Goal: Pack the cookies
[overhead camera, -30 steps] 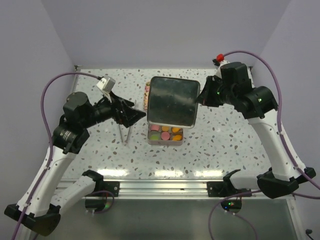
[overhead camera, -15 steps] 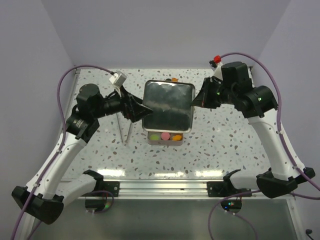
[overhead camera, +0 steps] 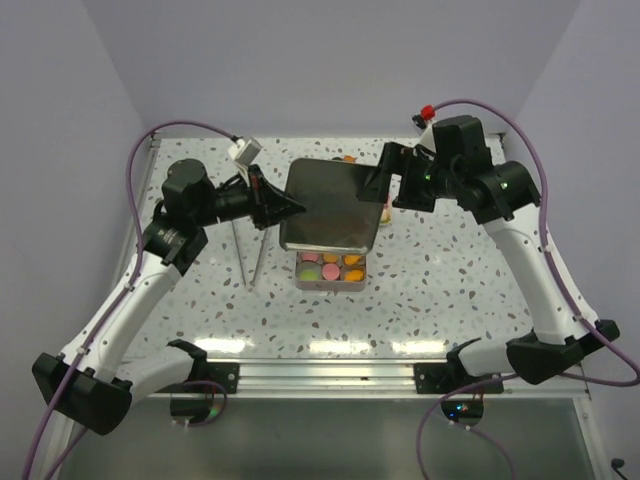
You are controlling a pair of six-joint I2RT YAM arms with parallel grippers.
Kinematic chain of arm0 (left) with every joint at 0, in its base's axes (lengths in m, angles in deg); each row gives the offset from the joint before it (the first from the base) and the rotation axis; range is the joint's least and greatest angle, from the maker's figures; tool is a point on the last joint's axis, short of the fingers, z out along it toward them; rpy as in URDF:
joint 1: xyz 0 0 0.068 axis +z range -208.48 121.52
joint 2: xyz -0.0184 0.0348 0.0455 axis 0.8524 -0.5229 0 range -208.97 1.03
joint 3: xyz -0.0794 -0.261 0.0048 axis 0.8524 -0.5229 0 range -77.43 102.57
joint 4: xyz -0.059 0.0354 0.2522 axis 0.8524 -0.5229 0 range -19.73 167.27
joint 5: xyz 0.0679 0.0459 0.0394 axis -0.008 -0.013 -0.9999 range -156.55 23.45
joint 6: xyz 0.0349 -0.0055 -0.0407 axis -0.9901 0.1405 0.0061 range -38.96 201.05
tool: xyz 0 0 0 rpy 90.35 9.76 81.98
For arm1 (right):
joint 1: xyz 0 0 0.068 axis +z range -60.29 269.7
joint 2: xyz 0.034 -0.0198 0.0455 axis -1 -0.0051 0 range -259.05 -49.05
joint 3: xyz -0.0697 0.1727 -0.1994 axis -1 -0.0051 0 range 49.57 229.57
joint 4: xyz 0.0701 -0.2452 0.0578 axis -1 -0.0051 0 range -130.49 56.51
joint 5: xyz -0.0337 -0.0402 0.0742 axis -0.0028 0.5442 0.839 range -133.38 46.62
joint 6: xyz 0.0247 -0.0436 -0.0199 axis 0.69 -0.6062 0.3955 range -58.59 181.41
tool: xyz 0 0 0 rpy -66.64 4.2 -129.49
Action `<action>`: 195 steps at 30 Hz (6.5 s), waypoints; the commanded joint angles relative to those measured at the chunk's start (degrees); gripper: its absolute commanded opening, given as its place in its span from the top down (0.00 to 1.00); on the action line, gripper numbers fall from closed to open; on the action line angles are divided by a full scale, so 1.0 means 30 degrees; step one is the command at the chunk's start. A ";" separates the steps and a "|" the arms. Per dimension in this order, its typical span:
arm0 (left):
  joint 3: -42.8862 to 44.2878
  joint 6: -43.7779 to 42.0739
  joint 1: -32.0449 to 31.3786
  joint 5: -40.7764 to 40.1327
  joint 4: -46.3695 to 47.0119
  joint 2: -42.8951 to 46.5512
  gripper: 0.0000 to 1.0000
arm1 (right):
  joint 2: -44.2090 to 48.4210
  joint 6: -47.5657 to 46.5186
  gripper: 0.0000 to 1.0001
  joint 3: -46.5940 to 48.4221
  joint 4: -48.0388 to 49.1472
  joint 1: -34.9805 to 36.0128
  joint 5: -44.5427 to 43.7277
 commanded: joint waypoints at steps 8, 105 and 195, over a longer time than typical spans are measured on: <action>0.2548 -0.6471 -0.0118 -1.1326 -0.4199 0.0743 1.00 | 0.0333 0.0506 0.01 0.2550 -0.0600 -0.0265 -0.0739; -0.8674 0.0757 0.3310 -0.1902 0.6468 -0.4499 0.12 | -0.3326 1.1349 1.00 -2.2412 3.2832 -0.4952 1.3446; -0.8206 0.1664 0.3105 -0.0114 1.0424 -1.0360 0.15 | -0.2097 -0.3652 0.05 -1.5734 0.9572 -0.6739 0.6385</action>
